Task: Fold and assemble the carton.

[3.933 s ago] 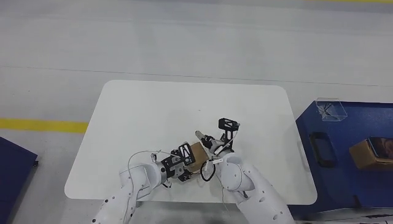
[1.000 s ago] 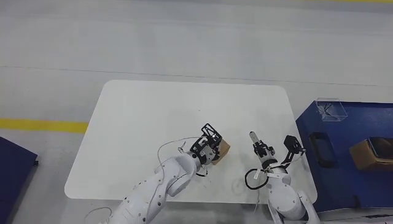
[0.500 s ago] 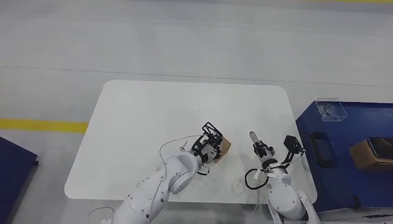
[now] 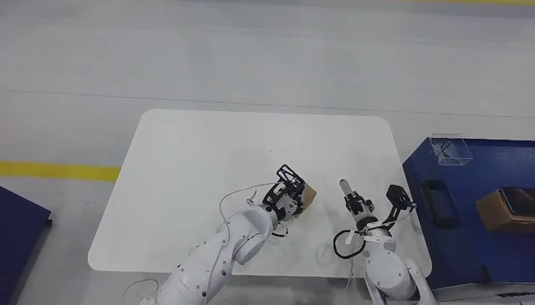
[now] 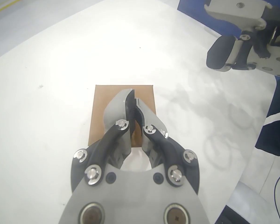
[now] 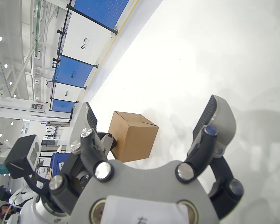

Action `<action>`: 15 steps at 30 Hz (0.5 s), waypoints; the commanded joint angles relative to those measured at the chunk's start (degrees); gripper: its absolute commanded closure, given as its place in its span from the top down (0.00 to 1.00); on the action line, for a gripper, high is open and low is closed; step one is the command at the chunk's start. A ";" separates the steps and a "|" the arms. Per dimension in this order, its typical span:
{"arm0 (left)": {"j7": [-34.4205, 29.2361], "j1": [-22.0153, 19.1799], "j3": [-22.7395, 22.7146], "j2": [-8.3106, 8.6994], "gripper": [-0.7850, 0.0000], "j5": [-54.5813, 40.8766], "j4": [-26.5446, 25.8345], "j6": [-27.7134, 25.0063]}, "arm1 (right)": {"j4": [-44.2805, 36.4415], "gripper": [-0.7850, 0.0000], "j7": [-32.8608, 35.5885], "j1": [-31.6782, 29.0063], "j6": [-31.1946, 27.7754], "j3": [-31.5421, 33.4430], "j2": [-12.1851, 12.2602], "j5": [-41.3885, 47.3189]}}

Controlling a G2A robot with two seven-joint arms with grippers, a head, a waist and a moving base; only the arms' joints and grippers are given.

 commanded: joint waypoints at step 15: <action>7.66 13.20 -5.11 2.55 0.16 12.16 -19.52 10.25 | 0.00 1.00 0.00 0.00 0.00 0.00 0.00 0.00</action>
